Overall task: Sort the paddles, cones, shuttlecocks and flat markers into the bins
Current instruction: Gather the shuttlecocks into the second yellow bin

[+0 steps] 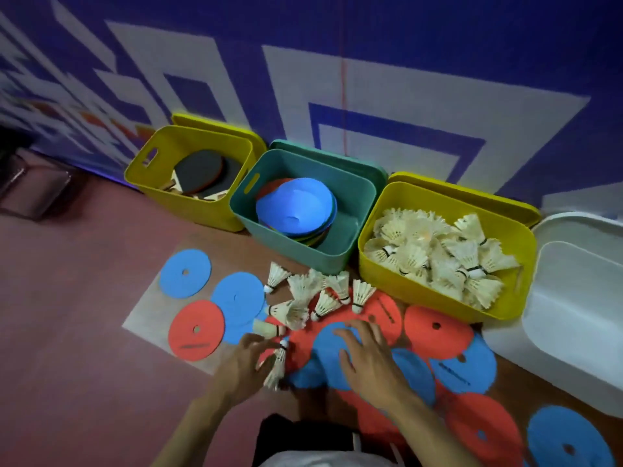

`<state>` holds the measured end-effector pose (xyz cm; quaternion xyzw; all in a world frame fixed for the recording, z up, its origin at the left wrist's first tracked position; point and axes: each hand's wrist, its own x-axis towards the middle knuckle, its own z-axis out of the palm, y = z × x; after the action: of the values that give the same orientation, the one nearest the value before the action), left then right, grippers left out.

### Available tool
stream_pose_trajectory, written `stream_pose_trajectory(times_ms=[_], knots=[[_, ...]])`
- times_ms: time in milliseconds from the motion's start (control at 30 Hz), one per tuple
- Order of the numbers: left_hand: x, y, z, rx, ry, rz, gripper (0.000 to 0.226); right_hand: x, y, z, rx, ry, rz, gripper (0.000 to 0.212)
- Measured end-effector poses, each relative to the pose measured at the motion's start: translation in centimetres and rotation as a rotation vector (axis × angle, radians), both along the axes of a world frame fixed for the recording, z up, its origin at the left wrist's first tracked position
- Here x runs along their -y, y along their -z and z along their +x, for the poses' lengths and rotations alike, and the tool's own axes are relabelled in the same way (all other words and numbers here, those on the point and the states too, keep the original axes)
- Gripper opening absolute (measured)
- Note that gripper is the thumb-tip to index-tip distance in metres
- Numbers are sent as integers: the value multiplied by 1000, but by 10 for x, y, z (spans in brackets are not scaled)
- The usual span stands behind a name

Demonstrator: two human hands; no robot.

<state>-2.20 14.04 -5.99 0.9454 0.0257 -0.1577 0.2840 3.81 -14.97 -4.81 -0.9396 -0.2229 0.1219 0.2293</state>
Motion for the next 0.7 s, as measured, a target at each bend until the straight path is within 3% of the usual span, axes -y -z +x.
stream_pose_trajectory(times_ms=[133, 167, 233, 400, 500, 700], knots=[[7, 31, -17, 53, 89, 84, 38, -31, 29, -2, -267, -71, -227, 47], [7, 38, -15, -44, 68, 87, 48, -38, 31, 1, -311, -101, -289, 47], [6, 51, -13, -263, 59, 127, 62, -53, 32, 9, -334, -137, -341, 46], [5, 37, -5, -276, -30, 71, 70, -97, 35, 12, -326, -216, -367, 38], [-17, 39, -8, -246, 6, 65, 53, -121, 36, 7, -331, -387, -451, 11], [-44, 29, -12, -163, 143, 57, 26, -147, 49, 10, -227, -668, -626, 28]])
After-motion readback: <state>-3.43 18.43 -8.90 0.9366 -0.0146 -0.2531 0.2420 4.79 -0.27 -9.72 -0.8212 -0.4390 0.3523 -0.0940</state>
